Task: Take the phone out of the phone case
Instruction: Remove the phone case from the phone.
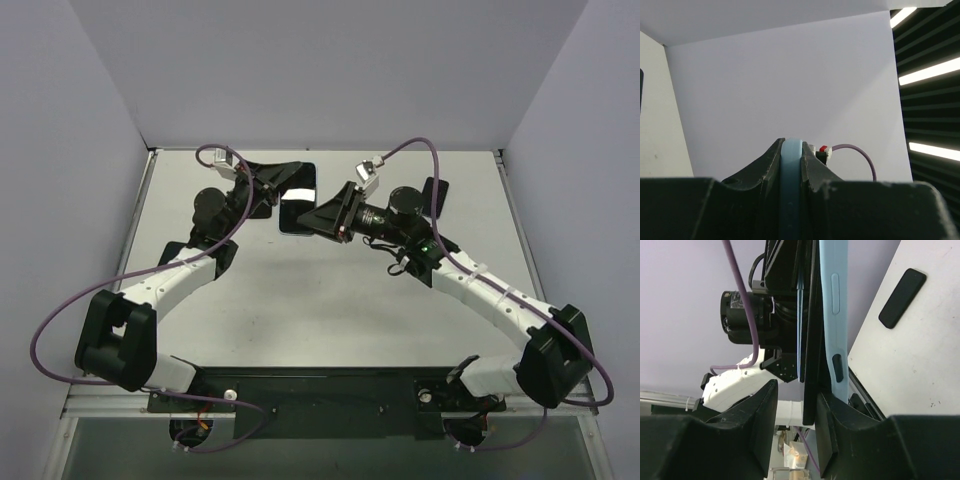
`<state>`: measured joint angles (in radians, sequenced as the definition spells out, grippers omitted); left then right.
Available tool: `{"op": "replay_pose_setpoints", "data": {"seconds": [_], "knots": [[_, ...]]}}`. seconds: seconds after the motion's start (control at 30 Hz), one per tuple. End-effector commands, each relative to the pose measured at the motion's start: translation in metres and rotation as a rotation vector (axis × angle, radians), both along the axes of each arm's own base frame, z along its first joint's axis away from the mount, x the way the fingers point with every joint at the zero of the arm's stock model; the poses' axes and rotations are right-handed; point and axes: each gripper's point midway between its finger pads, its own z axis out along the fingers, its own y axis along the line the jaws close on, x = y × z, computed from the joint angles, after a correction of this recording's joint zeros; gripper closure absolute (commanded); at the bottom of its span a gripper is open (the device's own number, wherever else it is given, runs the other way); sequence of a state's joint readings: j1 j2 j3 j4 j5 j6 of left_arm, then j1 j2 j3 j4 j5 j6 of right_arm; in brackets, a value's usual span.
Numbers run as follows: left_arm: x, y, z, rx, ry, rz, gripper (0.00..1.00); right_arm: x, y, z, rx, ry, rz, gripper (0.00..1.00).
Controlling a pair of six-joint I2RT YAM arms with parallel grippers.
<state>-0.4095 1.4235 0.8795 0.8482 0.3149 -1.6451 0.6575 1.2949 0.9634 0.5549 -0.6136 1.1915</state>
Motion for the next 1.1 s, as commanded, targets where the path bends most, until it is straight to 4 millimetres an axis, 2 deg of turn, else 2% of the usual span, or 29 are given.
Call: {"op": "replay_pose_setpoints", "data": {"seconds": [0.0,0.03,0.07,0.1,0.13,0.17,0.2,0.23,0.27,0.3,0.33,0.37,0.4,0.43,0.47,0.5,0.6,0.7,0.73,0.77,0.8,0.9,0.93,1.07], "knots": [[-0.062,-0.027,0.046,-0.006,-0.157,-0.18,1.0,0.05,0.007,0.03,0.11,-0.041,-0.109,0.71],[-0.062,-0.029,0.044,0.013,-0.161,-0.179,1.0,0.059,0.01,0.023,0.111,-0.018,-0.115,0.72],[-0.064,-0.029,0.044,0.022,-0.166,-0.18,1.0,0.062,0.01,0.034,0.145,-0.033,-0.111,0.73],[-0.065,-0.032,0.04,0.044,-0.17,-0.185,1.0,0.069,0.012,0.027,0.141,-0.018,-0.114,0.74],[-0.067,-0.034,0.037,0.058,-0.169,-0.2,1.0,0.071,0.013,0.034,0.159,-0.024,-0.11,0.75],[-0.068,-0.035,0.034,0.067,-0.172,-0.207,1.0,0.076,0.013,0.028,0.156,-0.012,-0.113,0.78],[-0.069,-0.034,0.03,0.075,-0.171,-0.211,1.0,0.076,0.013,0.031,0.175,-0.013,-0.108,0.79],[-0.069,-0.032,0.028,0.086,-0.181,-0.207,1.0,0.076,0.011,0.034,0.189,-0.021,-0.106,0.88],[-0.071,-0.031,0.026,0.101,-0.188,-0.213,0.92,0.075,0.01,0.032,0.194,-0.015,-0.1,0.94],[-0.07,-0.029,0.022,0.13,-0.204,-0.201,0.79,0.075,0.008,0.032,0.201,-0.017,-0.101,1.0],[-0.072,-0.027,0.02,0.151,-0.216,-0.202,0.73,0.074,0.004,0.028,0.202,-0.004,-0.106,1.0],[-0.07,-0.026,0.013,0.194,-0.224,-0.189,0.61,0.073,0.001,0.028,0.213,-0.01,-0.109,1.0],[-0.072,-0.023,0.014,0.213,-0.235,-0.183,0.57,0.071,-0.003,0.025,0.221,0.008,-0.109,1.0],[-0.07,-0.022,0.006,0.254,-0.239,-0.174,0.5,0.07,-0.005,0.032,0.256,-0.01,-0.106,1.0],[-0.073,-0.021,0.006,0.27,-0.256,-0.181,0.48,0.069,-0.01,0.031,0.291,0.027,-0.1,1.0],[-0.07,-0.018,0.0,0.309,-0.264,-0.169,0.33,0.066,-0.014,0.042,0.341,-0.005,-0.086,1.0],[-0.077,-0.011,-0.009,0.382,-0.3,-0.164,0.23,0.065,-0.031,0.051,0.414,0.019,-0.085,1.0],[-0.083,-0.01,-0.024,0.462,-0.311,-0.172,0.25,0.058,-0.036,0.05,0.389,0.004,-0.08,1.0],[-0.086,-0.01,-0.025,0.47,-0.316,-0.177,0.31,0.054,-0.039,0.054,0.384,-0.016,-0.081,1.0],[-0.088,-0.009,-0.025,0.473,-0.322,-0.182,0.33,0.052,-0.039,0.051,0.362,-0.013,-0.083,1.0],[-0.089,-0.009,-0.026,0.475,-0.327,-0.185,0.36,0.047,-0.041,0.057,0.365,-0.03,-0.083,1.0],[-0.09,-0.011,-0.025,0.481,-0.345,-0.196,0.43,0.039,-0.044,0.059,0.346,-0.046,-0.073,1.0],[-0.09,-0.012,-0.022,0.483,-0.356,-0.201,0.49,0.034,-0.045,0.064,0.349,-0.055,-0.068,1.0],[-0.086,-0.014,-0.021,0.509,-0.381,-0.215,0.51,0.024,-0.048,0.07,0.353,-0.071,-0.049,1.0]]}}
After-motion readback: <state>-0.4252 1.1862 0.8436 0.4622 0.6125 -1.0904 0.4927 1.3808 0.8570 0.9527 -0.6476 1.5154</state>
